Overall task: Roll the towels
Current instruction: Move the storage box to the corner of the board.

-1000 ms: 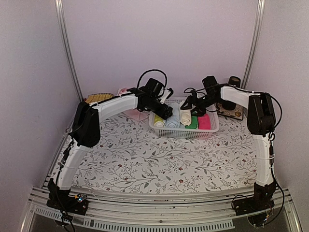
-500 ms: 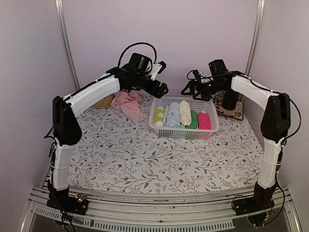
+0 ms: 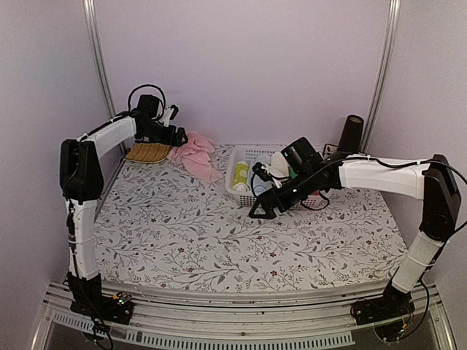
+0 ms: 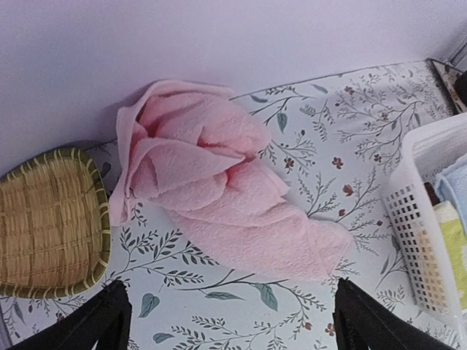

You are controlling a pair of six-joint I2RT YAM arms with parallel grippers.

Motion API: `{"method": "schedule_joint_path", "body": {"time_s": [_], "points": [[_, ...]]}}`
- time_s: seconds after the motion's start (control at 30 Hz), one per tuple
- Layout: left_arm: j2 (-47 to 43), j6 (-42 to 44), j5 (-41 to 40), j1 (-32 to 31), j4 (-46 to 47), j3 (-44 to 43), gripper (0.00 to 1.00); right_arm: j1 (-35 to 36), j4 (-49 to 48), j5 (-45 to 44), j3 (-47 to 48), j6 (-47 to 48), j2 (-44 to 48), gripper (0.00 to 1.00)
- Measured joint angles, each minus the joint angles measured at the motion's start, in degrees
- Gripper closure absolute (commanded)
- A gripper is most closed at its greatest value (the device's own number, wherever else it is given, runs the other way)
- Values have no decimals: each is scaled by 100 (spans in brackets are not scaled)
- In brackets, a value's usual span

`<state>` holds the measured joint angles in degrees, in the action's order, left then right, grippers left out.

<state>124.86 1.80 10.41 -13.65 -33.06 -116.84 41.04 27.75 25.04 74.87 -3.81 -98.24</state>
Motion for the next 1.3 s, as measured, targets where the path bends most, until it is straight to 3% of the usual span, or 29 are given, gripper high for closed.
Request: {"method": "schedule_joint_path", "body": {"time_s": [0.13,0.37,0.67,0.97,1.07,1.13,1.2,1.3], "points": [[973,-74,428,284,-74,-498,3,131,-173,-251,-278,0,-157,1],[2009,-256,651,170,-151,-1346,3,136,-577,-1154,-271,-48,-782,1],[2258,-595,518,160,109,-1537,3,170,-612,-2387,142,-131,-1338,1],[2594,-713,393,157,234,-1569,6,-103,-693,-2739,1038,37,-2011,1],[2699,-761,428,157,238,-1596,16,-278,-767,-2774,1460,170,-2343,1],[2758,-789,461,157,236,-1598,31,-341,-807,-2776,1650,269,-2485,1],[2787,-833,509,155,273,-1602,48,-391,-846,-2769,1755,358,-2535,1],[2796,-881,588,155,275,-1604,85,-404,-894,-2728,1766,391,-2509,1]]}}
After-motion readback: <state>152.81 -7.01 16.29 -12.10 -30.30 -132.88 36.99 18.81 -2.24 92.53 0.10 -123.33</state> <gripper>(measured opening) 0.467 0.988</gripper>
